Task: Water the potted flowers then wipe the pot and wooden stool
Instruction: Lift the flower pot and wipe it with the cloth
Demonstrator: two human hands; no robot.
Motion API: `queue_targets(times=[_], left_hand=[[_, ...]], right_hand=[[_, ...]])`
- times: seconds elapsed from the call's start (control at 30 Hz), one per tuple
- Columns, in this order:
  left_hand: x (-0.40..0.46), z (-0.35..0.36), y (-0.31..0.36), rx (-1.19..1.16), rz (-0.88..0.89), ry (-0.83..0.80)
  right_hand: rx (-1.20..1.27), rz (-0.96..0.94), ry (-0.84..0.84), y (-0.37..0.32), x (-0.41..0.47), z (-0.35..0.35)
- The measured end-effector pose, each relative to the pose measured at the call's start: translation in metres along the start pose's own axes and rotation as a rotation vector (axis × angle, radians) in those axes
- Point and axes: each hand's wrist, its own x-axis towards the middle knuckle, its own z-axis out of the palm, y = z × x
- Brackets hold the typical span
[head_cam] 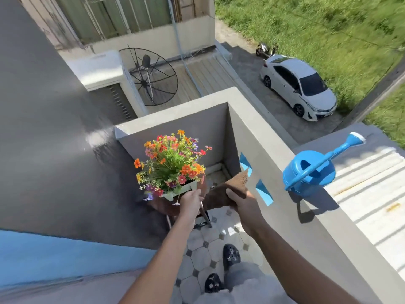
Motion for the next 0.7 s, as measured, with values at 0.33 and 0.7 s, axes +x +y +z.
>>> queue_targets(times=[0.33,0.7], left_hand=[[0.088,0.014,0.009,-0.367,-0.260,0.130],[0.125,0.019,-0.001,-0.563,-0.319,0.184]], right_hand=[[-0.211,0.019,0.012,-0.013,0.062,-0.001],[-0.324,0.081,-0.004,0.001,0.139,-0.008]])
